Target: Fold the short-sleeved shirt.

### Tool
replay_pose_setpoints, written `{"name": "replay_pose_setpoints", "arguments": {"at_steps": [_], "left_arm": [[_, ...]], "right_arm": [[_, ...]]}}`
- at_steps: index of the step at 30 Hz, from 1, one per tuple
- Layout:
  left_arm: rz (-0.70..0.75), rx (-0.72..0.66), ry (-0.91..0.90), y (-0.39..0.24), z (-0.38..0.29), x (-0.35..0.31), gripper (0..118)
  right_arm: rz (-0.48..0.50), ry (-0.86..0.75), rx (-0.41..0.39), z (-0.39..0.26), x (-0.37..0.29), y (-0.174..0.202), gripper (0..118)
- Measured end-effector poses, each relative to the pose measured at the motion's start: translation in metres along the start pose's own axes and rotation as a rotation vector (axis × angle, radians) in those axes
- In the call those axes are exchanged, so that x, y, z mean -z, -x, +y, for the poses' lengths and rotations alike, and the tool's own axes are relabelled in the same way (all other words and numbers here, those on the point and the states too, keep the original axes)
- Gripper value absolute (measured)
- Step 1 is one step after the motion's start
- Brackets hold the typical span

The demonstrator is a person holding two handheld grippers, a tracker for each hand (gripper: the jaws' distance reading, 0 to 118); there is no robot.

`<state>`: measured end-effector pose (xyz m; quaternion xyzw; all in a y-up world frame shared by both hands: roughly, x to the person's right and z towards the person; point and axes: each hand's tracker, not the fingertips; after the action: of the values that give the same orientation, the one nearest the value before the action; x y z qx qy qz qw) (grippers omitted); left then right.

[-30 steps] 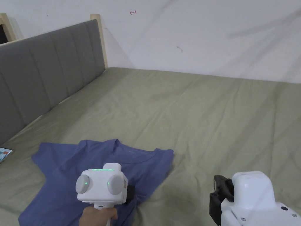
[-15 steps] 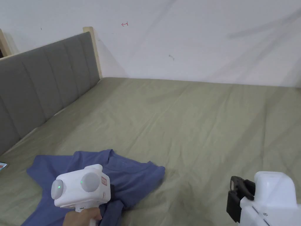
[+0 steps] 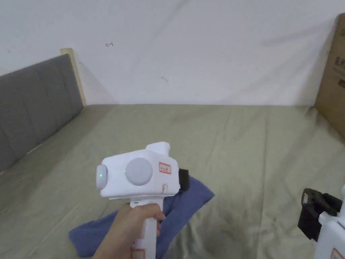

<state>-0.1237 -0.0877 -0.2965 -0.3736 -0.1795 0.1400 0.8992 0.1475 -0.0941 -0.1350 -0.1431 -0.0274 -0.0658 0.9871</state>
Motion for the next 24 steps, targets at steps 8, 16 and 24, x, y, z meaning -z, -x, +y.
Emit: {"name": "replay_pose_setpoints", "arguments": {"at_steps": [8, 16, 24], "left_arm": [[-0.381, 0.266, 0.033, -0.187, 0.001, 0.042, 2], [-0.206, 0.345, 0.471, -0.233, -0.134, 0.197, 2], [-0.144, 0.269, 0.529, -0.203, -0.183, 0.224, 14]], "right_arm": [[-0.225, -0.107, 0.070, 0.024, -0.042, -0.072, 0], [-0.310, -0.058, 0.151, 0.010, -0.058, -0.118, 0], [-0.295, -0.006, 0.161, -0.003, -0.046, -0.132, 0]]}}
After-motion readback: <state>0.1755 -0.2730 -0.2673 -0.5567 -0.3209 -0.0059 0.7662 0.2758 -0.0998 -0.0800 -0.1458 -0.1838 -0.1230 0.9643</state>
